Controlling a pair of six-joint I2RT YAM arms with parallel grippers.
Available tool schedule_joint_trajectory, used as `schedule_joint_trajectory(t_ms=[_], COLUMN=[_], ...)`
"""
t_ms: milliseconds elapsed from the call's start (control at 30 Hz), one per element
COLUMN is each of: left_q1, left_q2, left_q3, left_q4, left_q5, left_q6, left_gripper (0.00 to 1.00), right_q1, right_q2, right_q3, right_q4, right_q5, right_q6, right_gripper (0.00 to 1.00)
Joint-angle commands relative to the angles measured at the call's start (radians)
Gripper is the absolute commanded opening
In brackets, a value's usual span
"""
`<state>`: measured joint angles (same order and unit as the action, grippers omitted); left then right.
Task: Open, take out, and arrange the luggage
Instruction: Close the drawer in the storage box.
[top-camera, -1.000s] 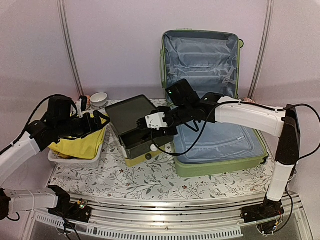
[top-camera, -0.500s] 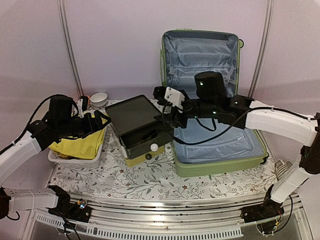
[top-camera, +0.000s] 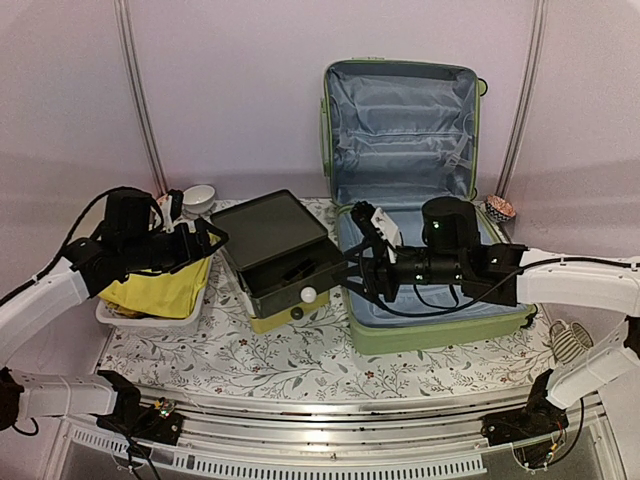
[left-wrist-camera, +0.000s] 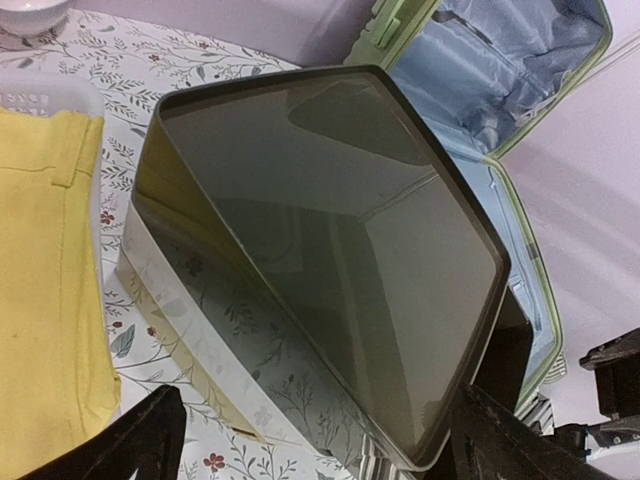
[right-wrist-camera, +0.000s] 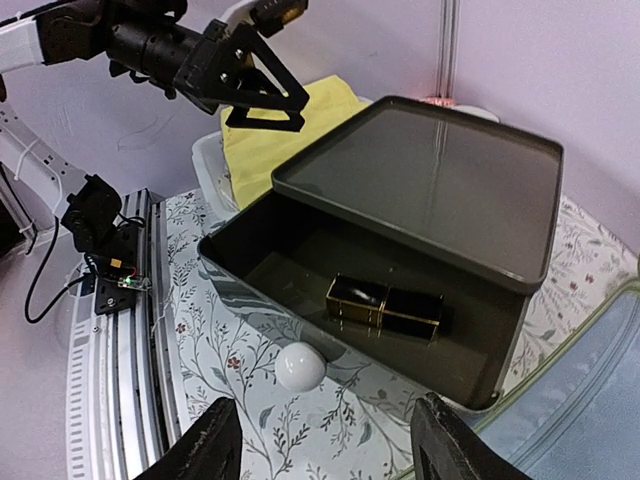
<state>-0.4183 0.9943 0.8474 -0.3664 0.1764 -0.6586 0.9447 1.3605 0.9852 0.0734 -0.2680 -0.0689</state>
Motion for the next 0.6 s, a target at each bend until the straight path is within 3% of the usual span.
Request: schedule_joint_trajectory(t_ms=[0, 333, 567], left_q1=[0.006, 0.005, 0.006], left_q2=[0.012, 0.040, 0.053], left_q3=[-0.008, 0.003, 0.017], left_q4=[0.032, 0.053, 0.055], left_q5=[0.024, 0.036, 0.033], left_q6=[0.001, -0.001, 0.014], left_gripper=[0.94, 0.94, 0.94], right_q1=[0.006, 0.008, 0.017], right_q2=[0.021, 0.070, 0.092], right_q3=[-0.031, -0.046, -0.051], right_q4=[0.021, 0.028, 0.044], right_q5=[-0.011, -0.100, -0.055], right_q6=[0.154, 0.189, 0.225], right_gripper=[0.59, 0.59, 0.63])
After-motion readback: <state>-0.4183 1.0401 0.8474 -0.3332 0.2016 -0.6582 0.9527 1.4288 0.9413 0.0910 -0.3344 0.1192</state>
